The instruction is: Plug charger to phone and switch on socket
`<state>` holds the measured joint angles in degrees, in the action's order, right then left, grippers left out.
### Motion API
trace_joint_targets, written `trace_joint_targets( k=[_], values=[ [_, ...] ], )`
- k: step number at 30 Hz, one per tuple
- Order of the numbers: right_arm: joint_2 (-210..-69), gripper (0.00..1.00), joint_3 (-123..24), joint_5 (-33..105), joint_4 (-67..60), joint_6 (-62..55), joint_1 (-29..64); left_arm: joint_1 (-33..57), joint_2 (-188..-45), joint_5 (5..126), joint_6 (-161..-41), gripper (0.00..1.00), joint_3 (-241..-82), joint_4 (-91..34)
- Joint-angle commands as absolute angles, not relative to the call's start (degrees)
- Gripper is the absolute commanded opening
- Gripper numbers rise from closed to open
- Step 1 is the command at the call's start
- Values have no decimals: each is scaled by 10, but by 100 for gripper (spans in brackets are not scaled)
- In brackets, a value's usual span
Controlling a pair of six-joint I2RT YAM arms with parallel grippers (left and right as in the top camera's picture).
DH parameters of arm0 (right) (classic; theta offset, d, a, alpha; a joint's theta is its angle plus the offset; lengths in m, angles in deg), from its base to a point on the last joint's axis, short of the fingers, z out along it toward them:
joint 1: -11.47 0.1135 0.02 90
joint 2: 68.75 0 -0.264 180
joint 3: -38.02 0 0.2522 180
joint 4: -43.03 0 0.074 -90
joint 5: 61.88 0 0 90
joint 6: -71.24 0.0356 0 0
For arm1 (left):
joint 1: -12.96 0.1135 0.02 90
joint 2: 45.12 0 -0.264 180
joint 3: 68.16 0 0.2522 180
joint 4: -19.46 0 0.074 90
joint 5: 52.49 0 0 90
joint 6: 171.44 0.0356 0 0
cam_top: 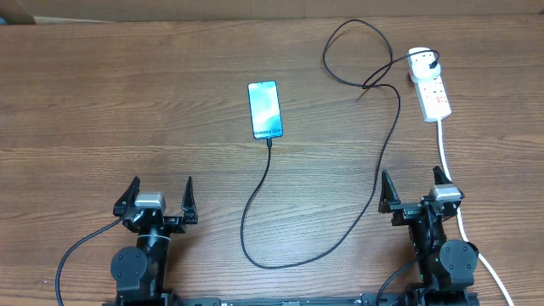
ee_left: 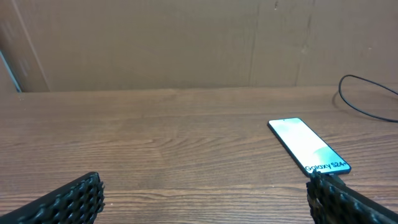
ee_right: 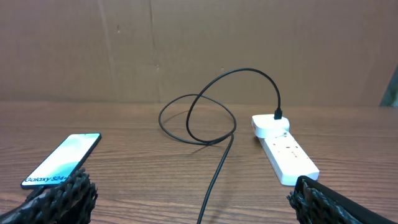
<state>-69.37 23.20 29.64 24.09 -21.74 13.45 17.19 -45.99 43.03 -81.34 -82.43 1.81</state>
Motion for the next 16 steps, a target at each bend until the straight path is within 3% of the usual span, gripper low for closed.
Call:
trace_joint_targets(
  k=[1, 16],
  values=[
    [-689, 100, 238, 297, 244, -216, 137, 174, -453, 429, -819, 100, -822, 17],
    [-689, 100, 238, 297, 244, -216, 137, 174, -453, 429, -819, 100, -822, 17]
  ],
)
